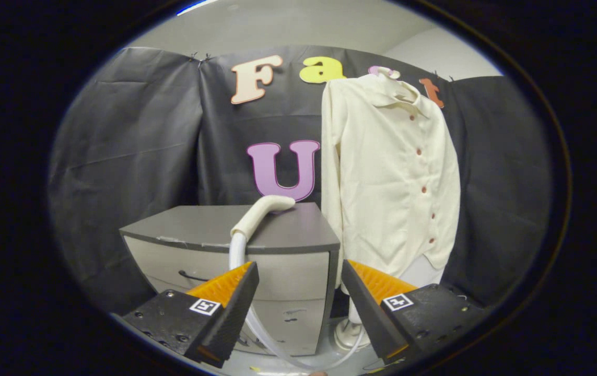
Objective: Iron the clothes twice with a garment steamer, once on the left side and once on the right side.
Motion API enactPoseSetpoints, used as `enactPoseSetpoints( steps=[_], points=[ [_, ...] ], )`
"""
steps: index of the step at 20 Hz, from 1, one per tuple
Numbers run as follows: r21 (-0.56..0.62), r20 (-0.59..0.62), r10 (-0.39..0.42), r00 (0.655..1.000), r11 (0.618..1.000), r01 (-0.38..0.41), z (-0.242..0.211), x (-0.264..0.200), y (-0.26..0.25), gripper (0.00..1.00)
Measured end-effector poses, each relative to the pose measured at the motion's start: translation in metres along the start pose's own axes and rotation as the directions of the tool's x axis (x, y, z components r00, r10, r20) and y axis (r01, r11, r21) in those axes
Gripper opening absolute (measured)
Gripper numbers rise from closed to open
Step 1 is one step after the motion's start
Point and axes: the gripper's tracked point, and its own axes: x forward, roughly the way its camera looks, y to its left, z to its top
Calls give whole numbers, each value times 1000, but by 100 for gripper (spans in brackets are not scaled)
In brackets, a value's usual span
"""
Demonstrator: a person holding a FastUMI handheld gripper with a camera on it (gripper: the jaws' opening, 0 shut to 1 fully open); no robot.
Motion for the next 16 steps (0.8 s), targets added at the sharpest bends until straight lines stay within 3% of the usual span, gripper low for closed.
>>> enactPoseSetpoints(
  steps=[3, 10, 12, 16],
  points=[
    [3, 1, 8, 1000, 1000, -8, 18, 36, 11, 97],
    [32, -135, 23, 991, 999, -19, 13, 126, 35, 97],
    [39, -113, 2, 994, 999, 2, 23, 149, 33, 95],
    [68, -125, 30, 992, 997, -22, 36, 169, 46, 96]
  ],
)
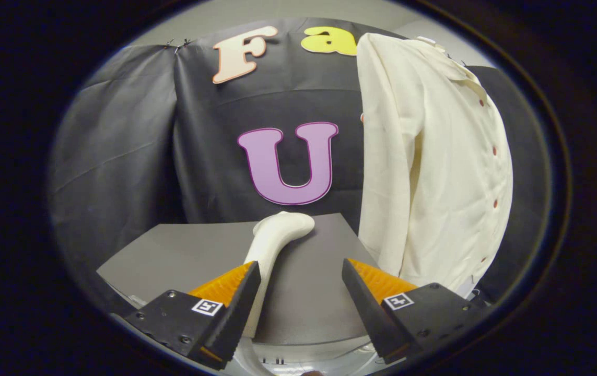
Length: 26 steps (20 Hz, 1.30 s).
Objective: Iron the clothes twice with a garment steamer, once on the left side and once on the right side.
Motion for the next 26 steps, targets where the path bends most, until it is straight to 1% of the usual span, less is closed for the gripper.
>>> enactPoseSetpoints(
  steps=[2, 3, 5, 8, 10, 11, 12, 13, 14, 16, 17, 18, 20, 26],
  points=[
    [-8, -13, 28, 1000, 1000, -28, -1, 10, 13, 97],
    [-22, -20, 30, 999, 999, -30, -4, 17, 18, 97],
    [-55, -61, 28, 998, 998, -31, -15, 29, 26, 97],
    [-84, -134, 56, 989, 994, -68, -33, 43, 42, 97],
    [-127, -178, 40, 983, 990, -63, -41, 45, 42, 76],
    [-123, -175, 44, 984, 990, -66, -41, 48, 44, 66],
    [-97, -196, 52, 979, 993, -73, -44, 46, 45, 55],
    [-47, -200, 69, 977, 996, -80, -44, 39, 53, 44],
    [-46, -177, 81, 981, 995, -91, -42, 34, 60, 40],
    [-193, -126, 56, 990, 978, -80, -30, 23, 57, 33],
    [-233, -111, 64, 992, 969, -89, -34, 14, 58, 31],
    [-242, -99, 94, 991, 963, -115, -35, 4, 62, 32],
    [-235, -106, 147, 983, 957, -168, -45, -20, 63, 31],
    [-226, -50, 256, 965, 939, -260, -30, -103, 46, 31]
  ],
)
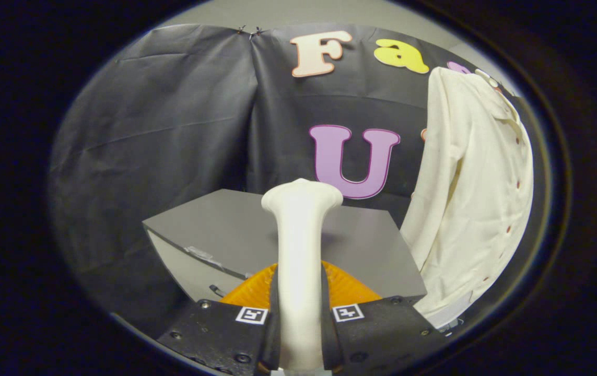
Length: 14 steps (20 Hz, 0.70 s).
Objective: Iron the clothes twice with a garment steamer, once on the left side and once on the right side.
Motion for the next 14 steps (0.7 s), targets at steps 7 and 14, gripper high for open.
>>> enactPoseSetpoints(
  steps=[7, 14],
  points=[
    [-5, 126, 57, 990, 998, -56, 59, -75, -43, 31],
    [0, 266, -48, 963, 999, 50, 114, -113, -137, 31]
  ],
)
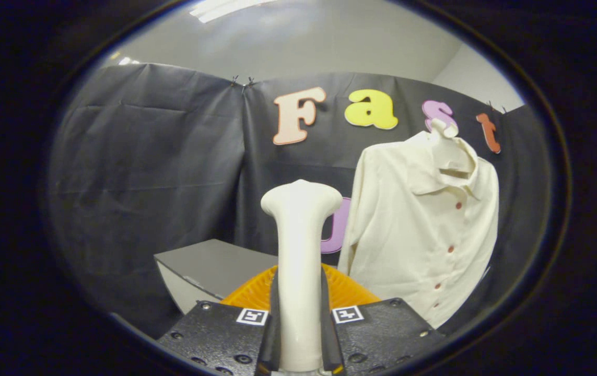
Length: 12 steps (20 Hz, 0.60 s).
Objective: Iron the clothes twice with a garment steamer, once on the left side and once on the right side.
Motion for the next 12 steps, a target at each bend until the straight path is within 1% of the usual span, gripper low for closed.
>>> enactPoseSetpoints(
  steps=[5, 8, 10, 12],
  points=[
    [77, 43, -150, 988, 986, 147, 19, 11, -85, 31],
    [99, 33, -215, 976, 972, 211, 14, 17, -123, 31],
    [103, 44, -208, 977, 974, 203, 12, 20, -131, 32],
    [81, 49, -195, 980, 978, 190, 7, 20, -133, 32]
  ],
)
